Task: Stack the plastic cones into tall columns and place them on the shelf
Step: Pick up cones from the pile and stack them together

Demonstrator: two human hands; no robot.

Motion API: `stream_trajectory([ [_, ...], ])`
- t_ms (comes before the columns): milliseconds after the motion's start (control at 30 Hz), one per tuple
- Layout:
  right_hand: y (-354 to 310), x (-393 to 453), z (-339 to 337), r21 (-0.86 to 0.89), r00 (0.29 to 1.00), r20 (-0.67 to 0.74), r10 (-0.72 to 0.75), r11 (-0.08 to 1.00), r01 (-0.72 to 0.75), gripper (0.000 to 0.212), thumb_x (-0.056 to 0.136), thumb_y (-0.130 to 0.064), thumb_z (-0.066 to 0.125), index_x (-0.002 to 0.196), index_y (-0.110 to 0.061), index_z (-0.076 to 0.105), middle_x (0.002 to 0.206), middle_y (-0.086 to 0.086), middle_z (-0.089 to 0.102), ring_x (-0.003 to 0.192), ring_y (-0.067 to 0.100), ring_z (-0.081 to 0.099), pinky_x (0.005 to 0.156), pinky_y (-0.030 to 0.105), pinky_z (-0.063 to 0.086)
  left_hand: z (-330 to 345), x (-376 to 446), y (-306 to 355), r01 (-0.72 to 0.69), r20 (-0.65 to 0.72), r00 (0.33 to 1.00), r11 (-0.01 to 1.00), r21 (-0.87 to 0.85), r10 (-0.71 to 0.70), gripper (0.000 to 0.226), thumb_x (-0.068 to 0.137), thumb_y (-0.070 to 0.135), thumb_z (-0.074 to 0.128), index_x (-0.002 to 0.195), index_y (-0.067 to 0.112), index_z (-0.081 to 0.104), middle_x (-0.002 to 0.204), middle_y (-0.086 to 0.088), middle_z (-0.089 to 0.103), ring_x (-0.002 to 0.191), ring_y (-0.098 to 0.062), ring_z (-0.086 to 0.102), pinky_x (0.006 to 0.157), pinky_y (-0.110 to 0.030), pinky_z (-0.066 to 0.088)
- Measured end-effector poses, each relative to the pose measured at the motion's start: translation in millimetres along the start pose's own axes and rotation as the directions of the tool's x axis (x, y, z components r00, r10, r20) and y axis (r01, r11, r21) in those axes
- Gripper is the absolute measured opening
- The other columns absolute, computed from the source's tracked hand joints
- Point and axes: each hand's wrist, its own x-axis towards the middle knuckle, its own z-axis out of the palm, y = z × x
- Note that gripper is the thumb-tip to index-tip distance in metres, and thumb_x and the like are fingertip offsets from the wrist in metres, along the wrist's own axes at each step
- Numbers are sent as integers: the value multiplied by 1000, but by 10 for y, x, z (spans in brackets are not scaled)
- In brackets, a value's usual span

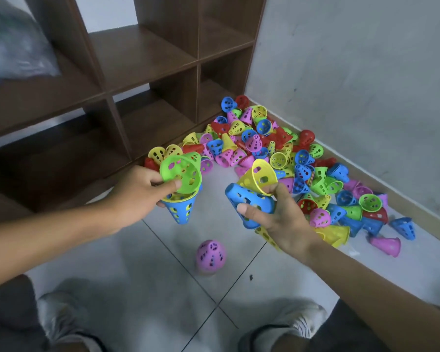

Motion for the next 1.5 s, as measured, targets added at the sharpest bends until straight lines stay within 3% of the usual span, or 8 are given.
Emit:
stream_trajectory([
  [167, -3, -102, 280, -18, 999, 16, -29, 999, 29, 59, 67, -41, 83, 110, -23, 46, 86, -9, 64, 61, 1, 58, 63, 28, 53, -16, -276, -28, 38, -13, 999, 992, -118, -40, 41, 95, 26, 69, 89, -14, 70, 82, -23, 67, 66, -10, 61, 56, -12, 50],
  [300, 50, -215, 424, -27, 997, 21, -73, 997, 74, 58, 64, -47, 79, 106, -27, 46, 77, -18, 65, 64, 2, 58, 66, 29, 54, 101, -358, -75, 177, -7, 982, 945, -277, -186, 30, 94, 29, 71, 93, -1, 76, 96, -16, 76, 81, -22, 71, 74, -36, 62],
  [433, 27, -284, 489, 36, 990, -2, -138, 990, 138, 53, 70, -49, 74, 107, -25, 45, 76, -19, 63, 70, 9, 54, 67, 33, 50, 94, -414, -204, 287, 5, 955, 917, -276, -297, 28, 93, 30, 71, 94, 2, 77, 98, -18, 76, 86, -27, 74, 84, -40, 62],
  [600, 69, -292, 514, -89, 974, 58, -218, 971, 223, 45, 77, -54, 65, 109, -31, 44, 99, -7, 62, 77, -1, 60, 72, 21, 52, 152, -449, -174, 353, 112, 935, 854, -383, -336, 26, 95, 28, 69, 101, 3, 76, 99, -12, 78, 82, -17, 71, 66, -23, 58],
  [767, 223, -206, 482, -217, 941, 168, -295, 920, 327, 34, 87, -49, 62, 107, -33, 40, 103, -17, 58, 91, -6, 59, 78, 9, 44, 240, -466, -171, 425, 185, 904, 764, -485, -386, 37, 96, 28, 68, 113, -4, 71, 103, -17, 76, 84, -20, 68, 71, -27, 56],
  [1100, 499, 29, 342, -542, 912, 291, -289, 735, 406, 93, 72, -93, 41, 124, -16, 37, 111, -18, 34, 105, 3, 45, 95, 35, 47, 328, -400, -263, 447, 192, 893, 760, -472, -407, 39, 96, 26, 68, 118, -6, 68, 115, -23, 72, 93, -23, 69, 81, -31, 58],
  [1267, 673, 84, 337, -684, 913, 328, -241, 607, 405, 105, 67, -97, 35, 124, -8, 38, 123, 2, 37, 113, 26, 50, 85, 53, 53, 378, -391, -309, 449, 194, 893, 780, -436, -405, 38, 95, 26, 69, 114, -7, 69, 103, -17, 75, 81, -18, 69, 70, -25, 59],
  [1500, 749, 158, 378, -749, 934, 318, -163, 561, 353, 107, 57, -88, 45, 123, -5, 37, 123, 5, 34, 113, 28, 50, 85, 53, 53, 440, -348, -296, 449, 177, 893, 798, -402, -413, 38, 95, 26, 69, 114, -7, 69, 111, -21, 74, 84, -20, 68, 72, -27, 60],
])
